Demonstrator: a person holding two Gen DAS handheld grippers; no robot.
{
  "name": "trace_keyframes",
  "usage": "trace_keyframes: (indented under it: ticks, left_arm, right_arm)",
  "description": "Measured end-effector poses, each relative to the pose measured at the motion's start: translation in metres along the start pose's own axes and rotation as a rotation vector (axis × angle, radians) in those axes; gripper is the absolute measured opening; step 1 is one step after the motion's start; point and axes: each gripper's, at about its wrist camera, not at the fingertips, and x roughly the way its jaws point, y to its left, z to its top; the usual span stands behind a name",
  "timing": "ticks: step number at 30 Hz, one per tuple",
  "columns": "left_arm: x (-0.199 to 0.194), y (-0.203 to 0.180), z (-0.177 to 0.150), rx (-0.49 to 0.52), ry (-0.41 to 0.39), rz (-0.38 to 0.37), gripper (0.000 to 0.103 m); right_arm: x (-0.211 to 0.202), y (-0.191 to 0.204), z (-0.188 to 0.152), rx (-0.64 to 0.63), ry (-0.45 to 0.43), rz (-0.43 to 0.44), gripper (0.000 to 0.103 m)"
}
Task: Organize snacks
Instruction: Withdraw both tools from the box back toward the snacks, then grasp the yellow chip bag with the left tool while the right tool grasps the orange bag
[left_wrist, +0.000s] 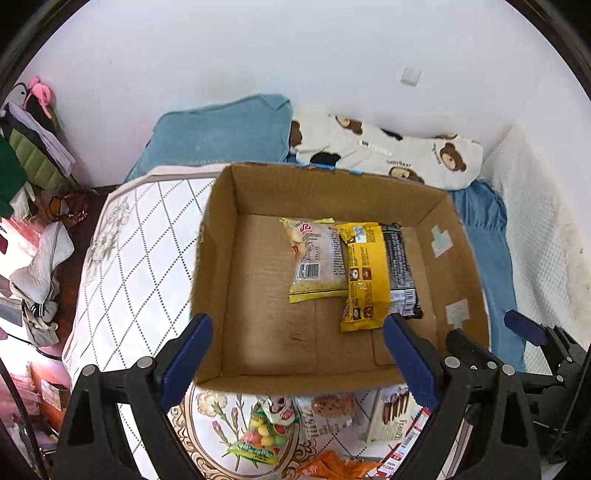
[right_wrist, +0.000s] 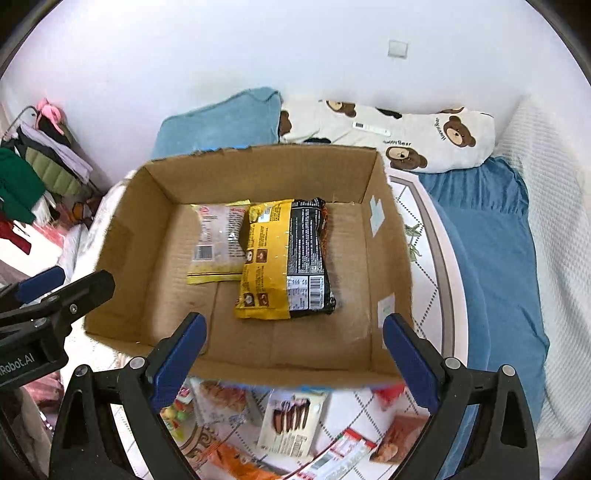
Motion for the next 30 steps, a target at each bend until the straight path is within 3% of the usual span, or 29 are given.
trace_keyframes:
  ticks: [10, 16, 20, 23, 27, 30]
  left_arm:
    - [-0.040, 0.012, -0.057, 0.017, -0.078, -0.012, 0.094]
    - [-0.026, 0.026, -0.124, 0.102, -0.015, 0.009, 0.094]
    - [0.003, 0.028, -0.184, 0.241, 0.094, 0.027, 0.094]
    - [0.039, 0.029, -0.238, 0.338, 0.247, 0.020, 0.094]
    - [0.084, 0.033, -0.282, 0.254, 0.480, -0.098, 0.094]
    - [0.112, 0.025, -0.295, 0.181, 0.580, -0.168, 0.094]
  right_arm:
    - [-0.057, -0.002, -0.058, 0.063, -0.043, 0.052, 0.098]
    - [-0.051, -0.005, -0.125, 0.104, 0.076, 0.094, 0.098]
    - [-0.021, -0.013, -0.182, 0.130, 0.229, 0.097, 0.098]
    - [0.002, -0.023, -0.220, 0.186, 0.319, 0.091, 0.098]
    - [0.017, -0.041, -0.253, 0.260, 0.371, 0.087, 0.097]
    - [0.020, -0.050, -0.270, 0.294, 0.377, 0.082, 0.086]
